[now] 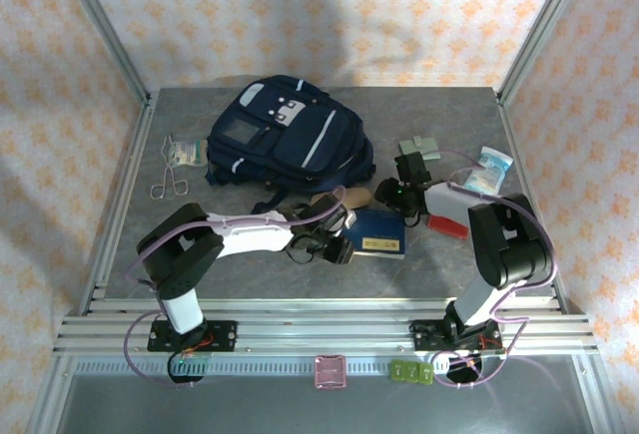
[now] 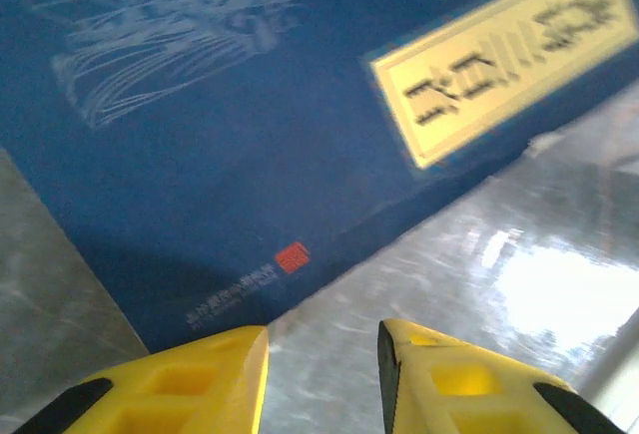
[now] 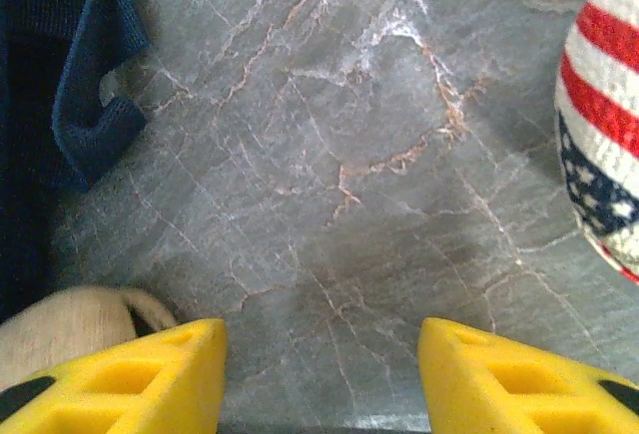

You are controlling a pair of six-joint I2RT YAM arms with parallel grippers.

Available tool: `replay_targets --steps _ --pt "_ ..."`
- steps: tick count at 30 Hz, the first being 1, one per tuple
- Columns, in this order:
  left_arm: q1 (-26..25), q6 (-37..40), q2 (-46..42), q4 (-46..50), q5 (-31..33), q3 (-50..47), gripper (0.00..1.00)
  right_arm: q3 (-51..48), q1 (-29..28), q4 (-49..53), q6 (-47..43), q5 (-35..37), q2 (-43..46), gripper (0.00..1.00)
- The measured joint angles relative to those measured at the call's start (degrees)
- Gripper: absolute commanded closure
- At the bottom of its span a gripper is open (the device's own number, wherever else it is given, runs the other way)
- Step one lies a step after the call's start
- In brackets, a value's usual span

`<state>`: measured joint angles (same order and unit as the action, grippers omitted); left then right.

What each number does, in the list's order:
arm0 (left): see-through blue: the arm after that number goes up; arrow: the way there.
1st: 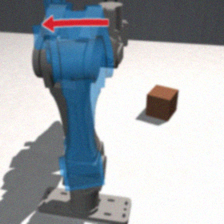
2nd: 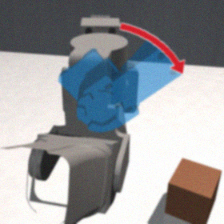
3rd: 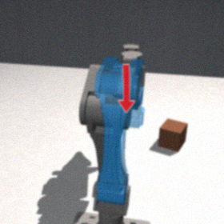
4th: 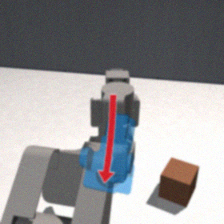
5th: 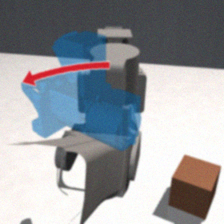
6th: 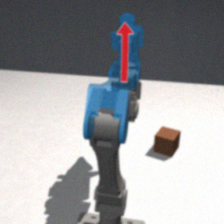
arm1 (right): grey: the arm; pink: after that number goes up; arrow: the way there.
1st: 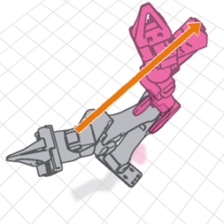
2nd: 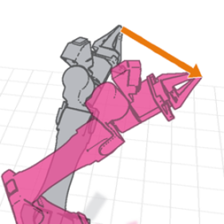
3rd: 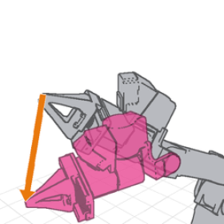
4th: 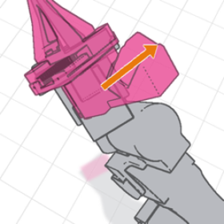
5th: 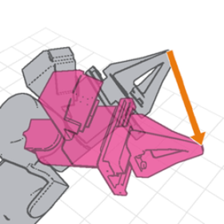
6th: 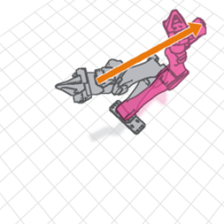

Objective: Pack the student bag

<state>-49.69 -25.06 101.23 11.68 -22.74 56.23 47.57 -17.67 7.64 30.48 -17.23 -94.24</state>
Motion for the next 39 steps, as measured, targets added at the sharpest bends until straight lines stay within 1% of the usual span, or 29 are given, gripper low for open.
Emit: replay_targets --steps 4,9,12,17,22,27,31,35,39 --pt "1.1 -0.2 0.3 1.1 3.4 1.0 0.65 -3.4 0.1 -0.2 -0.7 -1.7 3.2 0.48" --pt "5.3 -0.1 0.5 1.7 10.7 1.6 0.65 -7.9 -0.8 0.0 -0.8 -6.7 7.5 0.48" --pt "7.7 0.1 1.0 1.9 14.1 1.7 0.65 -9.4 -3.0 -0.2 -0.8 -9.3 8.7 0.48" --pt "9.4 0.1 1.9 2.3 18.8 3.2 0.61 -9.8 -7.3 -0.4 -0.7 -13.9 8.7 0.46" --pt "9.8 -0.7 1.0 2.1 20.0 2.3 0.55 -9.7 -8.4 0.0 -0.7 -14.8 8.7 0.45" --pt "9.1 -2.5 -3.3 2.3 16.5 -0.8 0.52 -9.7 -8.4 0.0 -0.3 -13.8 8.8 0.44" --pt "7.4 -3.4 -3.4 3.0 15.7 -0.7 0.51 -9.6 -8.5 0.0 -0.1 -13.8 8.6 0.45" --pt "4.6 -3.6 -0.1 6.3 17.0 1.9 0.59 -9.3 -8.5 0.0 -0.1 -14.1 7.9 0.46" --pt "3.3 -3.4 1.7 8.2 18.6 4.4 0.77 -9.2 -8.5 -0.3 0.0 -15.0 7.5 0.50"
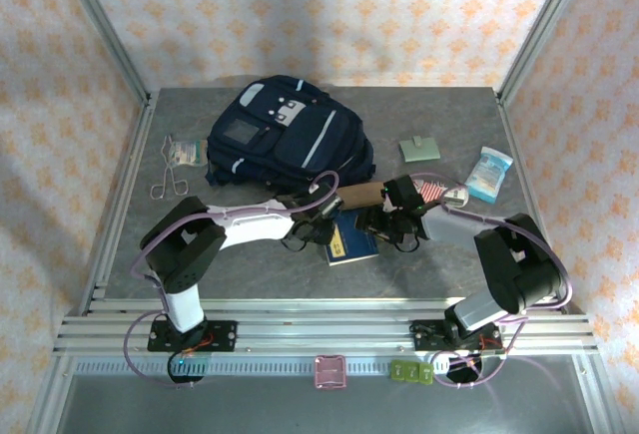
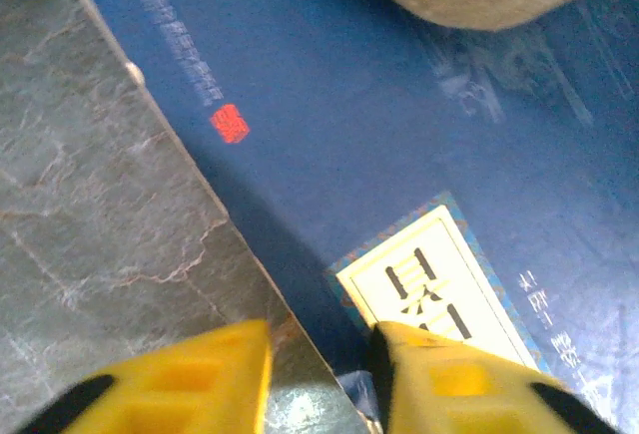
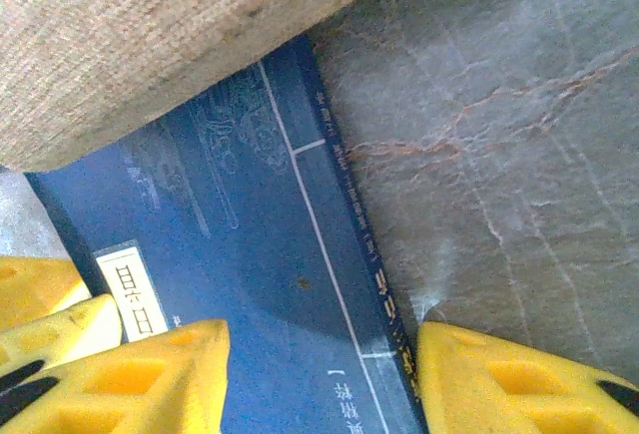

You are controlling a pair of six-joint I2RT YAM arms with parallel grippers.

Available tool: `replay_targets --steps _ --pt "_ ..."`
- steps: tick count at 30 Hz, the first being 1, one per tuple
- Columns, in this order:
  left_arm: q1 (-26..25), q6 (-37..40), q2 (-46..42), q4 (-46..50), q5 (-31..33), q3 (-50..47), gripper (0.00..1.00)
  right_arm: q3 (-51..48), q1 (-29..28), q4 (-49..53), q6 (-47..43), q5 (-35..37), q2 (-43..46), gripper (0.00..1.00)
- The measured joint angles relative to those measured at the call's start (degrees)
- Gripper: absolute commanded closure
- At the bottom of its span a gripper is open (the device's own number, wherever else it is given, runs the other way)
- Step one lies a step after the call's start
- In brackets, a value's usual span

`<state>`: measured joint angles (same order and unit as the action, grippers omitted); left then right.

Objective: Pack the student bag

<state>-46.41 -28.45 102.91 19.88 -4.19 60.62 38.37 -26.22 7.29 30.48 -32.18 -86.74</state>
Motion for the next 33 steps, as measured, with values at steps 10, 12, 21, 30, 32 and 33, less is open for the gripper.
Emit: replay_targets --steps 10,12,21,30,32,33 --pt "0.8 -0.2 -0.5 0.5 2.3 -0.9 0.86 -4.3 -0.3 -9.7 3.6 -9.4 0.6 0.52" --pt "1.2 -0.2 -0.6 0.4 3.0 -1.1 0.87 -5.1 -0.3 -11.2 5.0 -12.2 0.8 0.52" --pt "1.6 -0.2 -1.6 -1.0 5.3 -3.0 0.88 -8.0 -0.9 -19.3 10.8 -18.9 1.3 0.53" --pt "1.0 -0.5 -2.1 -4.3 1.9 -3.8 0.88 -7.0 -3.8 -30.0 14.8 -21.6 -2.1 0.83" --pt "1.1 -0.7 -2.7 -4.3 2.0 -4.3 0.82 -6.6 -3.8 -28.8 14.8 -21.6 -2.4 0.88" --pt "1.1 -1.1 -3.1 -4.3 2.1 -4.7 0.79 -6.2 -3.8 -27.9 14.7 -21.6 -2.4 0.90"
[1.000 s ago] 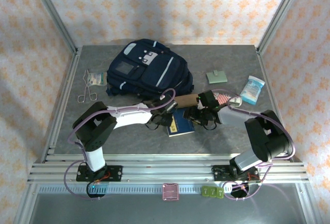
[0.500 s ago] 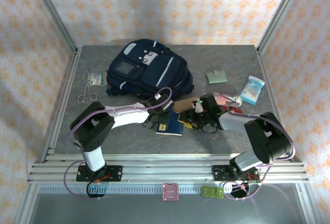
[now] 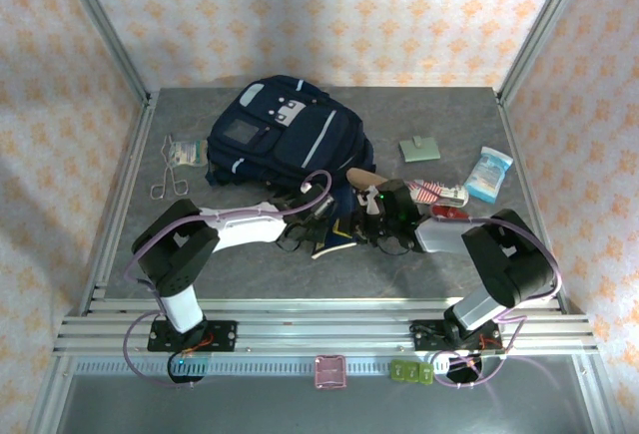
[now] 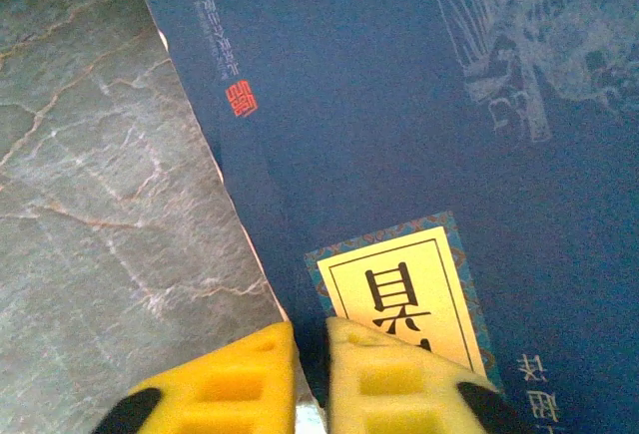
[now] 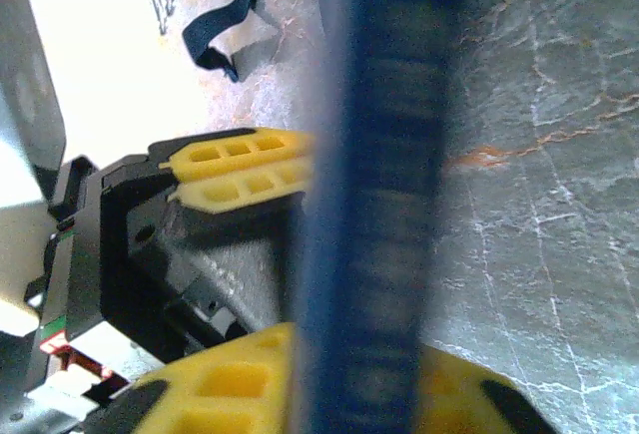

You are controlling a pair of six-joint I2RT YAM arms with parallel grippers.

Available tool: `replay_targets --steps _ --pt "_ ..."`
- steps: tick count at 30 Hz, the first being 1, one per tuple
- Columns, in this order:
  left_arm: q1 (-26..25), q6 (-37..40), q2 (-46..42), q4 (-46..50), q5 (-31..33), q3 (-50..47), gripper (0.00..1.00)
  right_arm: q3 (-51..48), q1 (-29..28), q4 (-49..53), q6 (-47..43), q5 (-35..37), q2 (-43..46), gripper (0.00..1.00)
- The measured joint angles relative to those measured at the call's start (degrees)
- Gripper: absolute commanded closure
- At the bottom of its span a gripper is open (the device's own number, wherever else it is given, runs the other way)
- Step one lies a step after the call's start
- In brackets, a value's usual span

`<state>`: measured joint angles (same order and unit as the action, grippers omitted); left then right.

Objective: Pack the student bag

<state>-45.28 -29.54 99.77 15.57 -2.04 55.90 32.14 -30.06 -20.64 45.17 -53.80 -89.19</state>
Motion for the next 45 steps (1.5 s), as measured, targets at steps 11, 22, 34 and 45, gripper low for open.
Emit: replay_targets --steps 11,22,34,45 --pt "4.3 -1.9 -16.8 3.0 0.0 -3.9 0.45 7.6 -0.5 10.1 -4.5 0.8 4.5 0.95" --pt "15.7 -1.9 -30.6 -0.1 -5.8 -2.3 0.26 19.9 0.1 15.5 -11.9 -0.3 7.2 0.95" --pt "26.1 -5.0 -31.8 -13.5 -27.8 -3.2 0.23 24.1 0.3 14.0 -14.5 -8.4 9.1 0.96" --pt "28.5 -10.8 -31.8 -27.1 -42.2 -7.7 0.28 24.1 0.0 10.7 -14.5 -14.2 11.1 0.95"
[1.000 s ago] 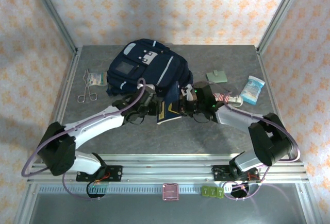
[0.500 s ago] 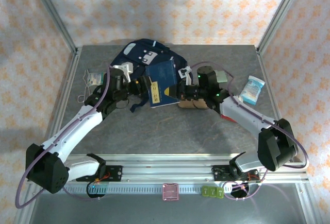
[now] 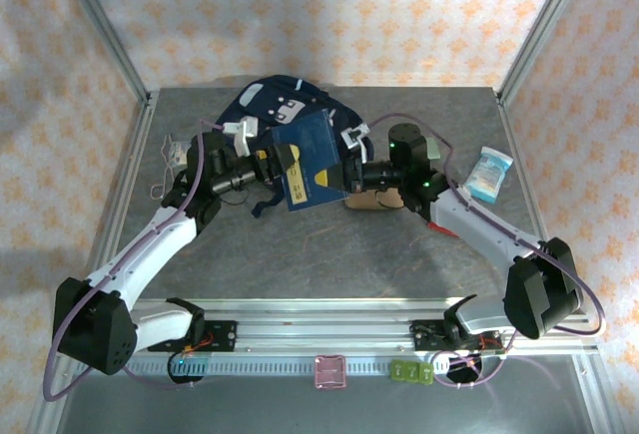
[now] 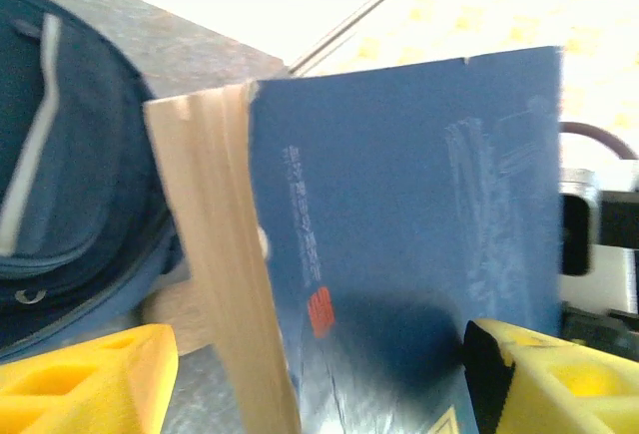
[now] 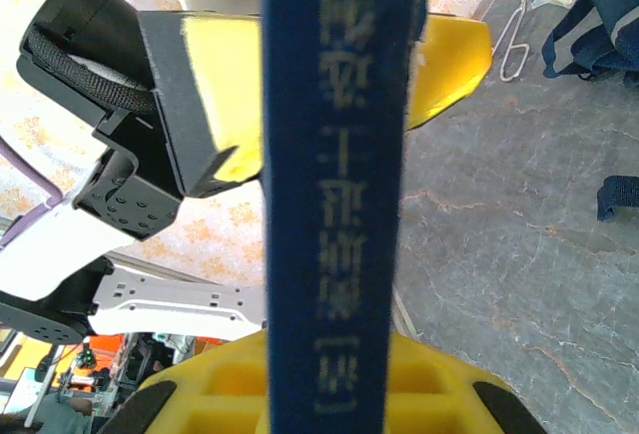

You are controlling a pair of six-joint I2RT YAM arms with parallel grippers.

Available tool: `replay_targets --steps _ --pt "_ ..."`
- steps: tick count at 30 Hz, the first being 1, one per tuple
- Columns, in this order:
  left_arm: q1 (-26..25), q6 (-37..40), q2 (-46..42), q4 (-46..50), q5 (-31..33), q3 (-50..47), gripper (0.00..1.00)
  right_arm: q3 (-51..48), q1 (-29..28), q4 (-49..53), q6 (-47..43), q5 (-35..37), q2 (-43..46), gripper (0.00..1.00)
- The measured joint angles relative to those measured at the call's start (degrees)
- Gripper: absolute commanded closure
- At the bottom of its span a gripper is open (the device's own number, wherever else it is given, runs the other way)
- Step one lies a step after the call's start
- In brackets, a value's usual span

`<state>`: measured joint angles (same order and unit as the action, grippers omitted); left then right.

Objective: Pack the student bag

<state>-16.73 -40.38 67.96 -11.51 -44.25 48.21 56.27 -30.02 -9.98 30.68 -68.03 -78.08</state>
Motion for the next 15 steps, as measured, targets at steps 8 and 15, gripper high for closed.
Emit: replay_targets --steps 8,15 --pt "0.3 -3.3 -0.3 -6.1 -6.0 -1.0 1.00 1.2 0.9 0.2 0.0 -0.2 -1.4 0.83" --pt "0.3 -8.5 -1.0 -12.5 -4.9 -4.9 1.00 1.6 1.9 -1.8 2.4 0.4 -2.1 0.47"
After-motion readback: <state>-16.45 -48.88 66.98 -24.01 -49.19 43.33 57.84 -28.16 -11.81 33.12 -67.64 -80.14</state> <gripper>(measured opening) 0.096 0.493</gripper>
